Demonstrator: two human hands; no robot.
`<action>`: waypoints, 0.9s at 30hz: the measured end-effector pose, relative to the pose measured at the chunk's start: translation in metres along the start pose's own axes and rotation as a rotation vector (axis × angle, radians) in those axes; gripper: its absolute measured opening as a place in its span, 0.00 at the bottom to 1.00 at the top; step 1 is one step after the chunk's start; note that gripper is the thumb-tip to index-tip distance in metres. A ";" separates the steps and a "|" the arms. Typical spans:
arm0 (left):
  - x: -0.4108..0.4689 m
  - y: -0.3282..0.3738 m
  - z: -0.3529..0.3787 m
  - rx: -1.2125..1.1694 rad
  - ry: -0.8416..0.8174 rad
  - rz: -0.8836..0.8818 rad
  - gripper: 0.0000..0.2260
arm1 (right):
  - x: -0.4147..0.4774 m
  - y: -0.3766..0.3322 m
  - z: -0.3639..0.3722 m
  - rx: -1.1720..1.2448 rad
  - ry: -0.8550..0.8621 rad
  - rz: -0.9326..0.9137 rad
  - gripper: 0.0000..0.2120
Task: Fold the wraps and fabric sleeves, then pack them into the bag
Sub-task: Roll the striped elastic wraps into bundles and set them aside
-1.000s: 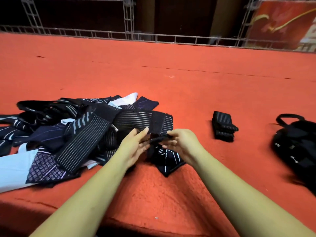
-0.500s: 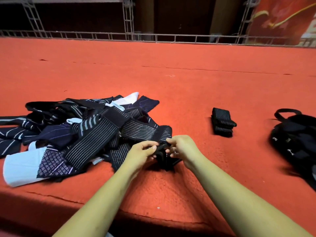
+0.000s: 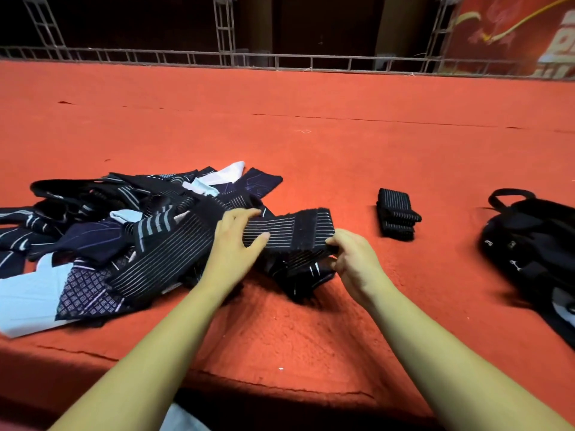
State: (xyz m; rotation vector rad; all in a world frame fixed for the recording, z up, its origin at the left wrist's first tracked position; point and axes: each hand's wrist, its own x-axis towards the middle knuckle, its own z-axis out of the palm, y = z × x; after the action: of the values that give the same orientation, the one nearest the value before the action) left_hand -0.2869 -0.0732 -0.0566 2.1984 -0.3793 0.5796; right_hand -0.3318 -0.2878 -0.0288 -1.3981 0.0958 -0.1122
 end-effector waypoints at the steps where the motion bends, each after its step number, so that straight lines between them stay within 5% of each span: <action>1: 0.005 0.000 -0.001 0.011 -0.035 0.051 0.22 | 0.001 -0.001 -0.003 0.076 -0.001 0.002 0.04; 5: 0.023 -0.010 0.000 0.156 -0.262 -0.006 0.33 | 0.002 -0.006 -0.010 0.343 0.047 0.074 0.04; 9: 0.020 -0.033 0.002 0.373 -0.351 -0.176 0.26 | 0.004 -0.017 -0.026 0.696 0.112 0.127 0.12; 12: 0.015 -0.037 0.003 0.352 -0.362 -0.201 0.23 | 0.004 -0.016 -0.035 0.687 0.134 0.153 0.09; 18: 0.003 0.021 0.014 -0.321 -0.438 -0.191 0.12 | 0.000 -0.015 -0.038 0.530 0.064 0.223 0.13; 22: -0.009 0.055 0.026 -0.537 -0.518 -0.188 0.04 | -0.002 -0.017 -0.032 0.420 0.026 0.239 0.08; 27: -0.018 0.060 0.041 -0.581 -0.451 -0.262 0.20 | -0.009 -0.012 -0.043 0.273 0.018 0.247 0.08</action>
State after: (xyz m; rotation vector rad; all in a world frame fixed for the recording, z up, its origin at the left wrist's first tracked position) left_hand -0.3180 -0.1414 -0.0510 1.7498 -0.4186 -0.1689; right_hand -0.3465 -0.3304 -0.0245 -1.1036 0.2583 0.0661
